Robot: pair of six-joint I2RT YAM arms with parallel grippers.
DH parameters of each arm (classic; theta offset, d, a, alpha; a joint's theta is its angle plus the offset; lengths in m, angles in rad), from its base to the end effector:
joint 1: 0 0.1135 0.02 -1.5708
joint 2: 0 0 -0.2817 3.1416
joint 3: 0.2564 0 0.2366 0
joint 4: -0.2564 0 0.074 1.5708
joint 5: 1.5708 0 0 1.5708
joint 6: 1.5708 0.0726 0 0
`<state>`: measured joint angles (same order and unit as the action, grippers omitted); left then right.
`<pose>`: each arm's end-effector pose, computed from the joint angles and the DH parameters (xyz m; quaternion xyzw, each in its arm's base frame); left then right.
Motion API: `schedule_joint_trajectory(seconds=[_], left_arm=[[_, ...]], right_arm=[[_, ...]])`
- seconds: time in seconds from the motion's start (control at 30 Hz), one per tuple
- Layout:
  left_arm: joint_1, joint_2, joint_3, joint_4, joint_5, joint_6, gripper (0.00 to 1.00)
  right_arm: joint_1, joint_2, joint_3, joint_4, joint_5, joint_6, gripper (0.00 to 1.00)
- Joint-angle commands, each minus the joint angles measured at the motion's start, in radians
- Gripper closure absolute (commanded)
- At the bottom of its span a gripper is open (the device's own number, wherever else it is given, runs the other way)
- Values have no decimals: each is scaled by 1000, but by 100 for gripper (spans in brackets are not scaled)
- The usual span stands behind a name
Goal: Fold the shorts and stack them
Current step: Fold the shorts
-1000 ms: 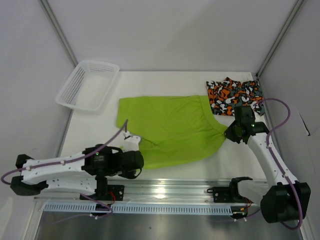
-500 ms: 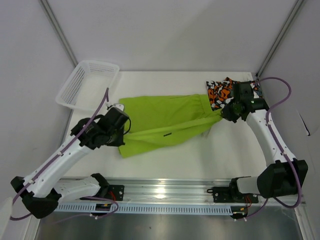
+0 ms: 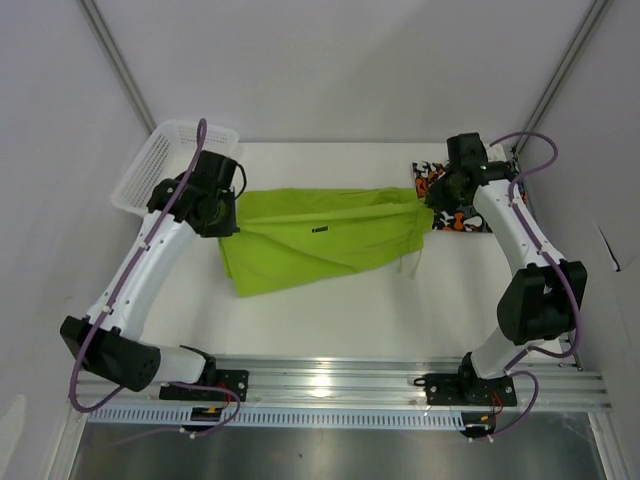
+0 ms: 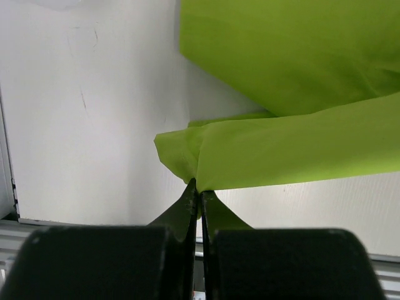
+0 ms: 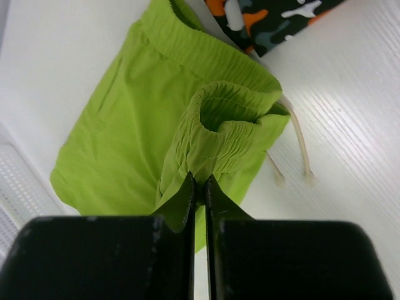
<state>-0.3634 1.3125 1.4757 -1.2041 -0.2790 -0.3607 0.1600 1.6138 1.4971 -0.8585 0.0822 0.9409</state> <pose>0.2284 -0.0655 0.3582 -0.0351 0.9558 0.0336 0.2900 0.3450 0.0496 0.3067 0.3747 0.8787 0.1199 0.2704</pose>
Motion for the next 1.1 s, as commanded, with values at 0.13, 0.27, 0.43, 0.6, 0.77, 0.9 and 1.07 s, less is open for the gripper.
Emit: schedule_joint_trajectory(seconds=[0.13, 0.27, 0.43, 0.6, 0.77, 0.9, 1.07], left_arm=[[118, 128, 116, 54, -5, 69, 100], [153, 215, 184, 64, 7, 91, 100], [173, 315, 274, 75, 32, 104, 100], [199, 458, 357, 77, 37, 103, 100], [241, 608, 451, 84, 38, 63, 100], [279, 717, 563, 94, 18, 28, 100], [313, 836, 672, 106, 35, 2, 83]], right_arm=[[-8, 113, 182, 26, 41, 21, 100], [-10, 181, 270, 15, 42, 19, 100], [-22, 291, 370, 6, 30, 18, 100], [-25, 437, 524, 9, 8, 32, 100], [-30, 589, 656, 122, -61, 82, 100], [-28, 690, 689, 372, -177, 110, 100], [-27, 871, 797, 636, -275, 136, 50]])
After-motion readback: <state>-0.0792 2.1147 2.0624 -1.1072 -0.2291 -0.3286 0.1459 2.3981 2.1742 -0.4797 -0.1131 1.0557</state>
